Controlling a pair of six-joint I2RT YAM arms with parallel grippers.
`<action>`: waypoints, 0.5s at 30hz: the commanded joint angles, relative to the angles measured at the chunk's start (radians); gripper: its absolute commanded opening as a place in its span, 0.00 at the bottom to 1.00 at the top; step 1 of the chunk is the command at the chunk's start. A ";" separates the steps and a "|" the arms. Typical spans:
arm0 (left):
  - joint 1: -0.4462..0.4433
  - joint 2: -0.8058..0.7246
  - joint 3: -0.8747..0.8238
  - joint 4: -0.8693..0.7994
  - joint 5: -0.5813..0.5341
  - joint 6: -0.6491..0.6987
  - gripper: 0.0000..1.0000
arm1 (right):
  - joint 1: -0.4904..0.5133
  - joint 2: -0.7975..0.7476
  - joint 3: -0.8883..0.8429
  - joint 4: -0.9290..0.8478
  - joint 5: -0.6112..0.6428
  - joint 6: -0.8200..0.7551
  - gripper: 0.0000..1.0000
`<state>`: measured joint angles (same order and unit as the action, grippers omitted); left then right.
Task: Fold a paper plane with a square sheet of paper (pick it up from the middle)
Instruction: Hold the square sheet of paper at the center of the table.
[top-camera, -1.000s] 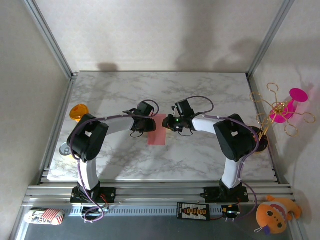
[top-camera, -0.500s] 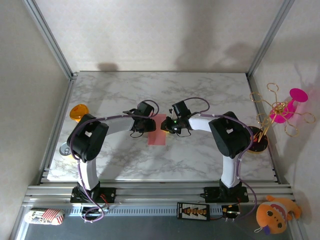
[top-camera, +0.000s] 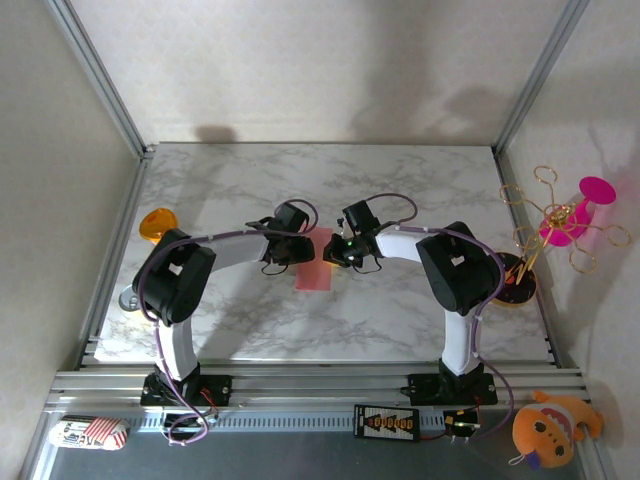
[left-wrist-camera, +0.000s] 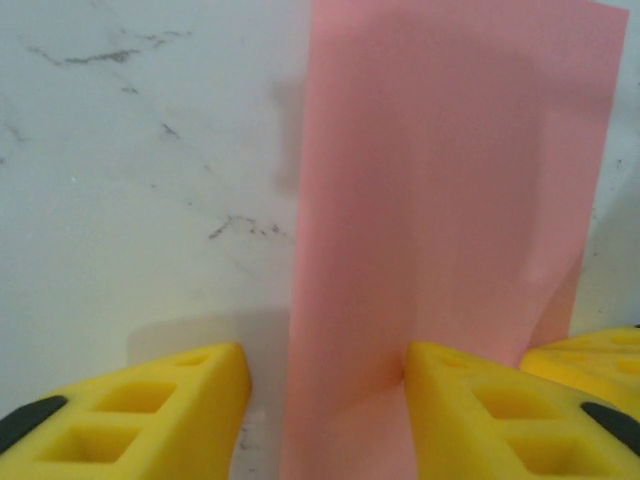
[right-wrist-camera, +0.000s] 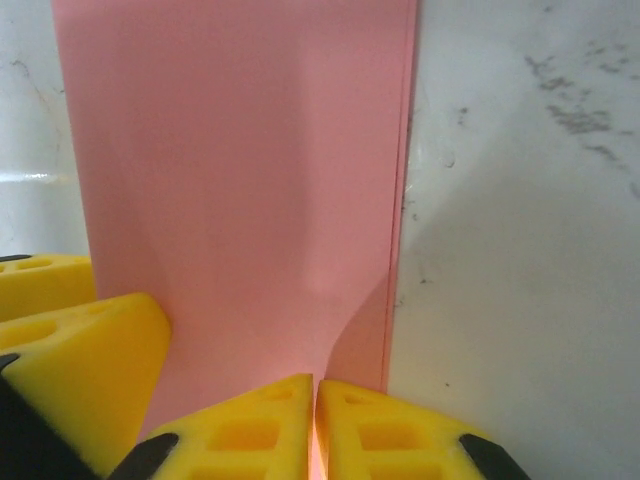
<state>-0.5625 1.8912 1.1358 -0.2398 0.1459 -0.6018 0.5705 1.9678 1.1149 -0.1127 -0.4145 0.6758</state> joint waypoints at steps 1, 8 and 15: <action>0.020 -0.041 0.033 -0.076 -0.110 -0.029 0.51 | 0.008 0.099 -0.040 -0.187 0.155 -0.044 0.12; 0.039 -0.141 0.027 -0.032 -0.038 -0.052 0.51 | 0.008 0.136 -0.025 -0.241 0.218 -0.066 0.11; 0.014 -0.072 0.028 0.098 0.261 -0.053 0.34 | 0.008 0.166 -0.020 -0.253 0.234 -0.057 0.08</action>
<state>-0.5339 1.7821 1.1465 -0.1932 0.2653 -0.6495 0.5751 1.9926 1.1614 -0.1856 -0.3901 0.6388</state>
